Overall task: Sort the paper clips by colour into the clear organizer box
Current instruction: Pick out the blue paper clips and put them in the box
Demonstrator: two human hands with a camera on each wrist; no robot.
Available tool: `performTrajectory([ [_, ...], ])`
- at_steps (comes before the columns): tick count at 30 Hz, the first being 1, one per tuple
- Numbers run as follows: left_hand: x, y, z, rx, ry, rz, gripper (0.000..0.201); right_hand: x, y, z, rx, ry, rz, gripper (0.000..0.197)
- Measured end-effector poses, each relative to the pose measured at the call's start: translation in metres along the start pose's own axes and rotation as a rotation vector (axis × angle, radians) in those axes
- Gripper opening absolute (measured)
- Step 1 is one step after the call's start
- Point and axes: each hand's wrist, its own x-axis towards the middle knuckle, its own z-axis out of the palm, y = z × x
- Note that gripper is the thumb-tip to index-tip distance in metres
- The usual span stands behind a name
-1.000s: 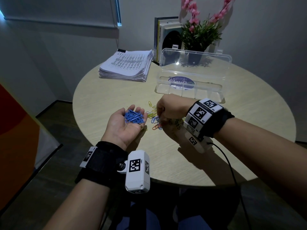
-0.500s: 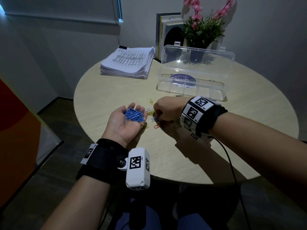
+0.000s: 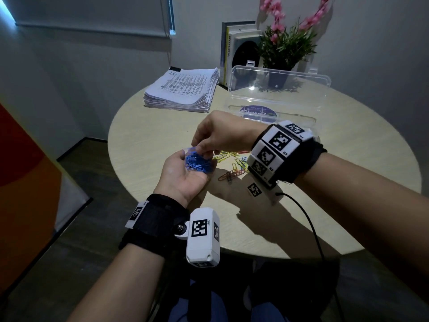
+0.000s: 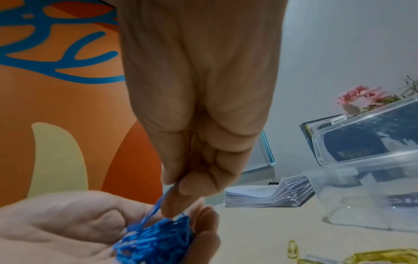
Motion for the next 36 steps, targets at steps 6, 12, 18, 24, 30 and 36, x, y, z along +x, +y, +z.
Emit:
performTrajectory([
  [6, -0.002, 0.0, 0.001, -0.004, 0.046, 0.003, 0.04, -0.005, 0.011, -0.01, 0.011, 0.08, 0.078, 0.018],
  [12, -0.002, 0.004, -0.003, -0.014, 0.061, 0.007, 0.04, -0.022, 0.038, -0.004, -0.282, -0.016, 0.204, 0.016],
  [18, -0.003, 0.003, -0.004, -0.008, 0.069, 0.007, 0.039, -0.03, 0.046, 0.014, -0.363, -0.122, 0.218, 0.02],
  [24, -0.003, 0.003, -0.003, -0.007, 0.056, 0.006, 0.039, -0.03, 0.049, 0.007, -0.386, -0.117, 0.227, 0.008],
  [30, -0.001, 0.003, -0.001, 0.001, 0.049, 0.003, 0.039, -0.026, 0.053, 0.0, -0.352, -0.04, 0.243, 0.012],
  [36, -0.001, 0.003, -0.002, -0.008, 0.055, 0.004, 0.038, -0.029, 0.053, 0.006, -0.404, -0.124, 0.251, 0.018],
])
